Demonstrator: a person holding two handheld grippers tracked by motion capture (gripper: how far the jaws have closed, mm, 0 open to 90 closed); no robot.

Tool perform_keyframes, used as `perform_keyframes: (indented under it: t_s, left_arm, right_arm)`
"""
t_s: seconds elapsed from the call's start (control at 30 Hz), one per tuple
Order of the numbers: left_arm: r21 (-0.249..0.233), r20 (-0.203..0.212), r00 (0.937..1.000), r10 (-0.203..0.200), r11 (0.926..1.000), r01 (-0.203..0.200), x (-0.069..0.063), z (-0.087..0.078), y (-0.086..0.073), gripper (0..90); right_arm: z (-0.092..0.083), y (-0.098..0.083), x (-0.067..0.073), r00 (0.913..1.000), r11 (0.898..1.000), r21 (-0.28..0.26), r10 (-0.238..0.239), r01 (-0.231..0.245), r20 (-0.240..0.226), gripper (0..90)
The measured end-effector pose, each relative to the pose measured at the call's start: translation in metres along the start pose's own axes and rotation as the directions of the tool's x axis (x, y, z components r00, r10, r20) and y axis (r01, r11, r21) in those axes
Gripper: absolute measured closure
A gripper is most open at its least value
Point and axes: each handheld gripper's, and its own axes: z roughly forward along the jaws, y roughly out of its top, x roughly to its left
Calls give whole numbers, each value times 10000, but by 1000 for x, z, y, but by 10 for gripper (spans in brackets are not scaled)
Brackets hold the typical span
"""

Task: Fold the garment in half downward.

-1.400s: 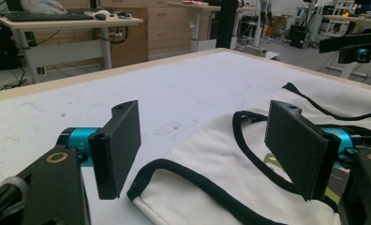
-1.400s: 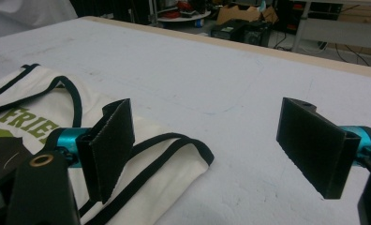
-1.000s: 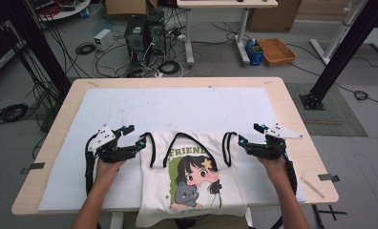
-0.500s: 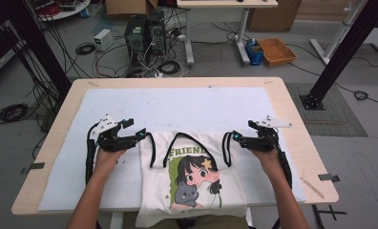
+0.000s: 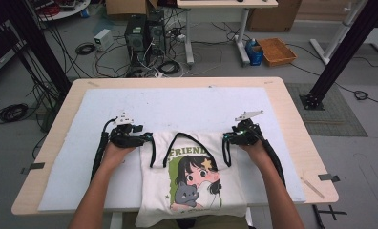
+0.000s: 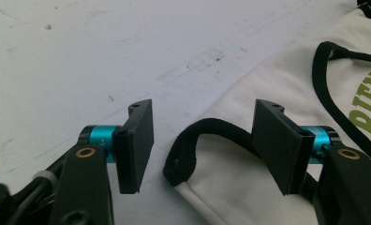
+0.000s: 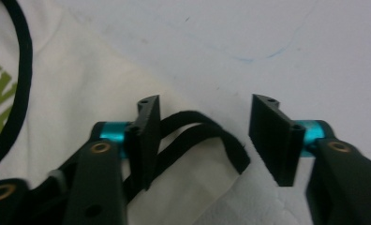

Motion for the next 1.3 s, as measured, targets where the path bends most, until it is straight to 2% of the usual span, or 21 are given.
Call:
perform_keyframes:
  t_s: [0.1, 0.13, 0.23, 0.3, 0.33, 0.43, 0.47, 0.53, 0.6, 0.67, 0.73, 0.8, 0.87, 0.9, 1.0, 1.1, 1.17, 1.2, 1.3]
  left_arm:
    - [749, -124, 9986, 515, 9959, -504, -4, 6, 2, 478]
    - [863, -125, 9980, 614, 9945, -600, -5, 8, 3, 491]
    - [831, 68, 9993, 358, 9959, -362, -3, 7, 3, 585]
    - [937, 279, 9982, 522, 9941, -546, -4, 7, 3, 761]
    - [923, 233, 9990, 389, 9949, -409, -6, 7, 3, 814]
    - [899, 296, 9994, 160, 9958, -186, -3, 5, 3, 844]
    - [797, 314, 9995, 92, 9967, -117, -2, 4, 2, 846]
    - [181, 448, 9986, -267, 9995, 259, 2, -1, 3, 848]
    - [-420, 509, 9979, -405, 9982, 427, 4, -7, 7, 850]
    - [-716, 527, 9976, -441, 9963, 478, 6, -11, 11, 852]
    - [-1143, 555, 9963, -651, 9909, 711, 10, -14, 17, 855]
    - [-1658, 624, 9942, -875, 9814, 968, 14, -16, 22, 855]
    - [-1958, 693, 9915, -1098, 9731, 1215, 17, -15, 24, 855]
    - [-2008, 703, 9909, -1144, 9714, 1264, 18, -14, 23, 855]
    - [-2064, 841, 9916, -982, 9718, 1138, 14, -12, 19, 854]
    - [-2387, 971, 9932, -647, 9672, 863, 10, -19, 13, 853]
    - [-2630, 1143, 9924, -463, 9619, 752, 6, -26, 7, 853]
    - [-2672, 1158, 9929, -264, 9620, 568, 4, -31, 5, 853]
    - [-3069, 1457, 9893, 79, 9510, 376, -4, -45, -3, 853]
  right_arm:
    - [1, 0, 3, 9996, 9997, 87, -235, 236, -144, 633]
    - [1, 0, 3, 9992, 9994, 75, -342, 343, -223, 671]
    - [1, 0, 5, 9979, 9987, 114, -483, 488, -440, 777]
    - [1, 0, 7, 9971, 9987, 114, -496, 504, -577, 824]
    - [1, 0, 7, 9969, 9986, 117, -509, 517, -602, 835]
    - [0, 0, 6, 9963, 9983, 106, -556, 564, -656, 853]
    - [0, 1, 6, 9963, 9982, 92, -589, 596, -624, 857]
    - [-3, 1, 5, 9963, 9974, -108, -716, 711, -469, 862]
    - [-7, 3, 2, 9969, 9963, -536, -698, 678, -350, 864]
    - [-11, 4, 0, 9979, 9947, -860, -585, 561, -262, 865]
    - [-13, 5, -2, 9982, 9927, -1054, -597, 585, -85, 866]
    - [-13, 7, -5, 9986, 9910, -1237, -482, 506, 222, 867]
    - [-14, 9, -10, 9987, 9861, -1642, -163, 241, 482, 866]
    - [-15, 9, -11, 9984, 9829, -1839, 97, 8, 559, 866]
    - [-17, 8, -13, 9987, 9762, -2169, 203, -97, 468, 865]
    - [-25, 7, -11, 9993, 9692, -2453, -154, 236, 354, 863]
    - [-33, 6, -9, 9991, 9603, -2760, -366, 407, 198, 863]
    - [-36, 4, -7, 9990, 9565, -2884, -436, 439, 75, 863]
    - [-46, -4, -2, 9970, 9420, -3315, -682, 521, -371, 863]
